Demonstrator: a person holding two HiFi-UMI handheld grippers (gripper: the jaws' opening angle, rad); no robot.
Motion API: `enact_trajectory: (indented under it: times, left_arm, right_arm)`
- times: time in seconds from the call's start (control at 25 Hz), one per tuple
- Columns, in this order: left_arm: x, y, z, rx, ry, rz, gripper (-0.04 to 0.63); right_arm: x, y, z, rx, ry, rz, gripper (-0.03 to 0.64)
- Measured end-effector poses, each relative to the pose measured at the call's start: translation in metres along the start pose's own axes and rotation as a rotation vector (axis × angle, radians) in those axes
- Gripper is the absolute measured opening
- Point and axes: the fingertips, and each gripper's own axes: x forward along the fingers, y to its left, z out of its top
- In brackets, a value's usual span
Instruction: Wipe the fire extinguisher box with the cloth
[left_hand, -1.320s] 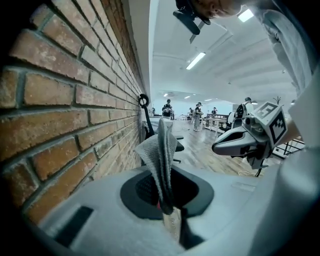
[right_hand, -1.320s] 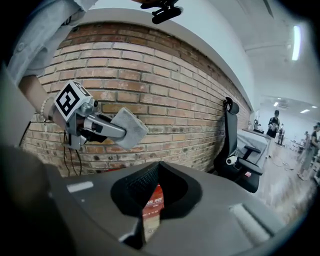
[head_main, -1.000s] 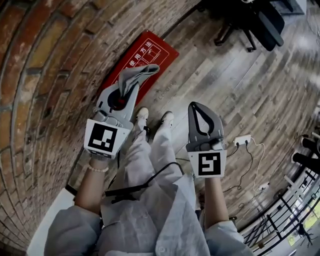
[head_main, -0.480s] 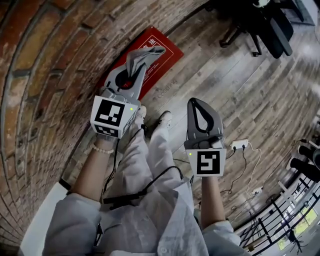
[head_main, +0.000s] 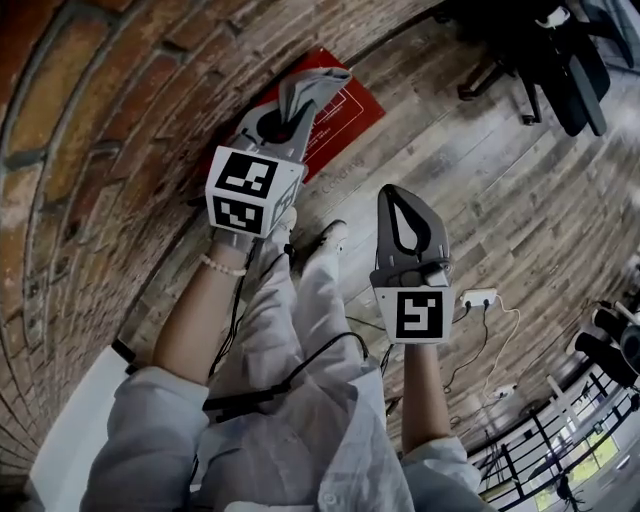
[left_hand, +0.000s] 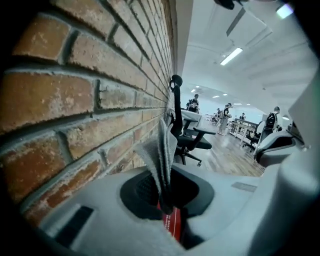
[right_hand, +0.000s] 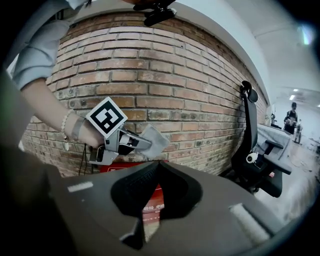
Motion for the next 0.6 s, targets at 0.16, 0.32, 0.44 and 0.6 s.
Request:
enact_trajectory:
  times: [0.16, 0.32, 0.44, 0.6]
  left_arm:
    - [0.021, 0.013, -0.007, -0.070, 0.042, 0.026, 0.009]
    - [0.043, 0.022, -0.015, -0.111, 0.082, 0.047, 0.009]
    - [0.058, 0.028, -0.018, -0.169, 0.091, 0.061, 0.009]
    - [0.076, 0.032, -0.024, -0.220, 0.109, 0.073, 0.009]
  right_arm:
    - [0.012, 0.000, -0.004, 0.002, -0.005, 0.021, 0.008]
    - [0.019, -0.002, -0.012, 0.011, 0.022, 0.040, 0.008]
    - [0.024, -0.005, -0.016, 0.010, 0.024, 0.051, 0.008]
    - [0.029, -0.008, -0.018, 0.012, 0.020, 0.064, 0.008]
